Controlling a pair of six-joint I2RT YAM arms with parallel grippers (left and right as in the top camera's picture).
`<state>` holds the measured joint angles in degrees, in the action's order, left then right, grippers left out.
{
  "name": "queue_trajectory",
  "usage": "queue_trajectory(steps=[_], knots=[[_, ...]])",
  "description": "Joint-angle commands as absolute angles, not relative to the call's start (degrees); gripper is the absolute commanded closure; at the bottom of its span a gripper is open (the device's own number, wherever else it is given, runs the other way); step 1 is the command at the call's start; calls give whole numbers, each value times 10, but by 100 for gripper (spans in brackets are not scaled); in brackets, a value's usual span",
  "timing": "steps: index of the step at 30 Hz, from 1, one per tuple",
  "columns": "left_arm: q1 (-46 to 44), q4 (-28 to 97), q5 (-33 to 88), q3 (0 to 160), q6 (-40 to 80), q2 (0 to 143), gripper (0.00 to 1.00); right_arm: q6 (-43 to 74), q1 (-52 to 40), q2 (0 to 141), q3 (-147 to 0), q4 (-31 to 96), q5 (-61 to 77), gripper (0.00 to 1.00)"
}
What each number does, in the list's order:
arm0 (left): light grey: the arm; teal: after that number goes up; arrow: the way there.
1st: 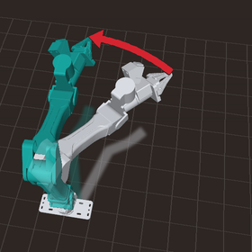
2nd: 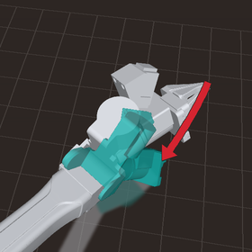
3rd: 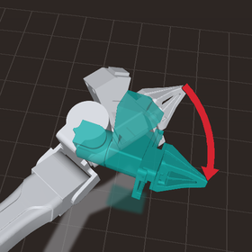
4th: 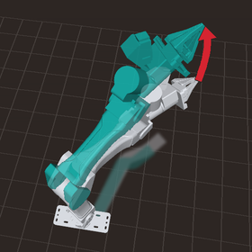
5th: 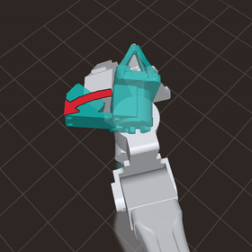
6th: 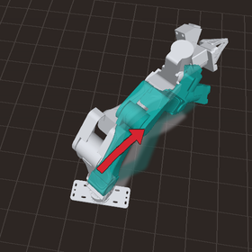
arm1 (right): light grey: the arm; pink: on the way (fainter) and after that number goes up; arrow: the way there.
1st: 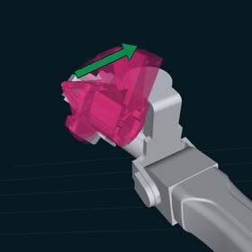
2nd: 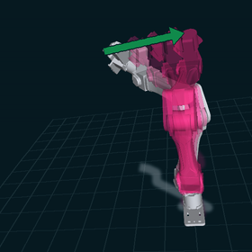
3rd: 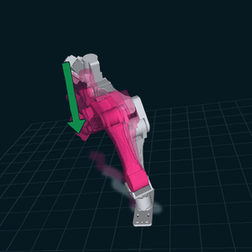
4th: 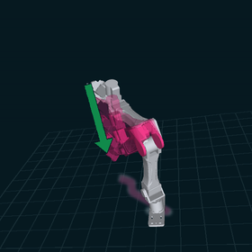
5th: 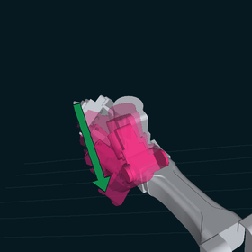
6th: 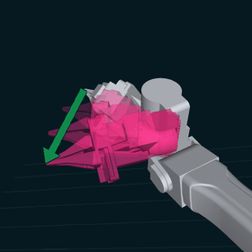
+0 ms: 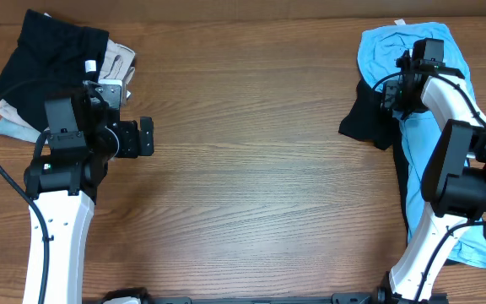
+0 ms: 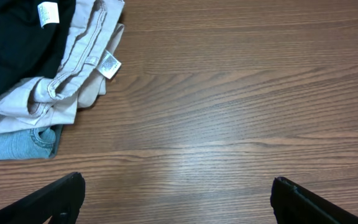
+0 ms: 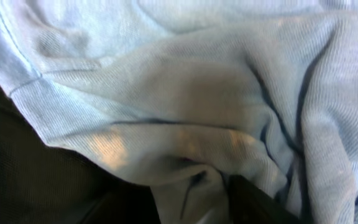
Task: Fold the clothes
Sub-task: 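Lower the right gripper and pinch the blue T-shirt's top edge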
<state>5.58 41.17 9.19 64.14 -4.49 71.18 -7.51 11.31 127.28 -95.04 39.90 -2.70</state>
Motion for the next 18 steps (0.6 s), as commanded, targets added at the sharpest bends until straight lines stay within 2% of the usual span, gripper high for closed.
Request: queue_trajectory(steps=[1, 7, 14, 18], knots=[[52, 411, 89, 652, -52, 713, 3, -71, 120, 1259, -969, 388, -5, 47], [52, 413, 90, 652, -52, 713, 3, -47, 135, 1248, -992, 399, 64, 47], [52, 414, 89, 652, -52, 713, 3, -43, 152, 1249, -989, 401, 65, 47], [52, 416, 88, 652, -52, 716, 4, -45, 152, 1258, -986, 402, 61, 53]])
